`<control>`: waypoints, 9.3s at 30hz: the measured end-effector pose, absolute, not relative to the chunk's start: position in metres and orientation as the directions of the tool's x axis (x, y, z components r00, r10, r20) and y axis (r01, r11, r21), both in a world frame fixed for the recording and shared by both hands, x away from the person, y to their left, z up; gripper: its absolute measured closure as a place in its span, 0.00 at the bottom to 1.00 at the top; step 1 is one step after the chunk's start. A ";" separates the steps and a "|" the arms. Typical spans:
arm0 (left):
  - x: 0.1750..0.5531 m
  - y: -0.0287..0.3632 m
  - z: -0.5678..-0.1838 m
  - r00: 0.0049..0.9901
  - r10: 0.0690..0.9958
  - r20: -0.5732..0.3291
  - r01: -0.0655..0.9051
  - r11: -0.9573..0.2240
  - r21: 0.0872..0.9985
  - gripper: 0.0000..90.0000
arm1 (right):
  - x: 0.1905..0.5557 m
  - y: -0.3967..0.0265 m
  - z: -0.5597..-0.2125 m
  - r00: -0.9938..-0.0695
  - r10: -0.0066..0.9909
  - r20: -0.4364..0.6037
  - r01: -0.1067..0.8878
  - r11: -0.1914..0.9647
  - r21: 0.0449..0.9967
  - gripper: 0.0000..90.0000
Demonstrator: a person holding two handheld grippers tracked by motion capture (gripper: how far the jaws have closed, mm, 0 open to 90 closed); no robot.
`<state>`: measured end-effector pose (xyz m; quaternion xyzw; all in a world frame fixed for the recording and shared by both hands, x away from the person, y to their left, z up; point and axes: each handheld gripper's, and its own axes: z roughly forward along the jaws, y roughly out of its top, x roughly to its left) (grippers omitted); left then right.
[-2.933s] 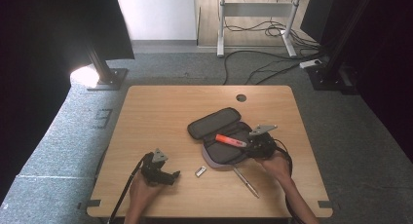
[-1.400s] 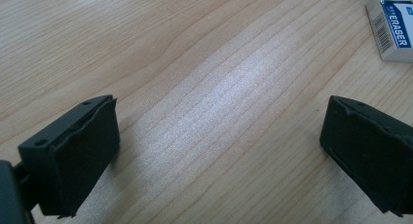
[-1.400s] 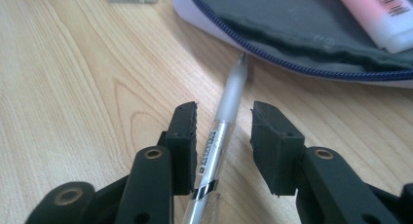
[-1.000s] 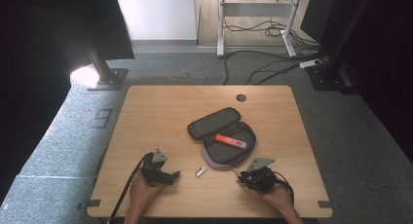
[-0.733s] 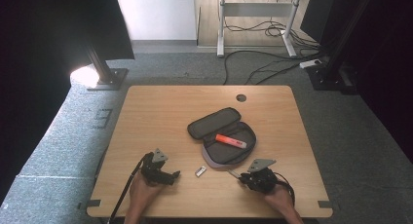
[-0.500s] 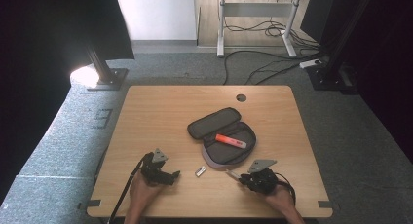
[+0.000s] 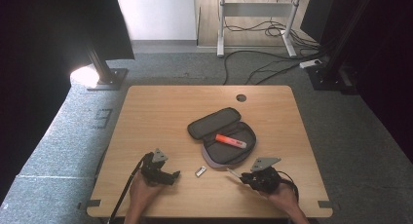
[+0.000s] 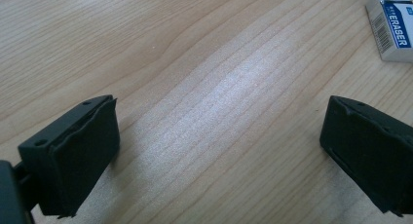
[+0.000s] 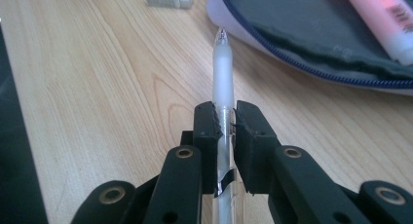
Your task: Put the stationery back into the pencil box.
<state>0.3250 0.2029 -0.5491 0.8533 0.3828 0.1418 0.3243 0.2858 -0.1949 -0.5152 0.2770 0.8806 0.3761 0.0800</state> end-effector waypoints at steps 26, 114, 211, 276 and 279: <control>0.325 0.203 -0.549 0.667 0.745 -0.006 0.561 -0.497 0.662 0.01 | 0.325 -0.195 -0.485 -0.819 0.573 0.024 0.395 0.534 0.748 0.87; 0.325 0.203 -0.549 0.667 0.745 -0.006 0.562 -0.497 0.662 0.01 | 0.384 -0.150 -0.510 -0.836 0.549 -0.009 0.381 0.592 0.710 0.61; 0.310 0.134 -0.524 0.807 0.589 -0.037 0.430 -0.545 0.720 0.32 | 0.326 -0.245 -0.557 -0.665 0.747 0.005 0.523 0.461 0.717 0.00; 0.310 0.126 -0.510 0.826 0.558 -0.085 0.432 -0.528 0.731 0.81 | 0.326 -0.245 -0.557 -0.665 0.747 0.006 0.524 0.460 0.717 0.00; 0.312 0.128 -0.505 0.822 0.563 -0.088 0.433 -0.517 0.738 0.81 | 0.326 -0.245 -0.557 -0.665 0.747 0.006 0.524 0.460 0.717 0.00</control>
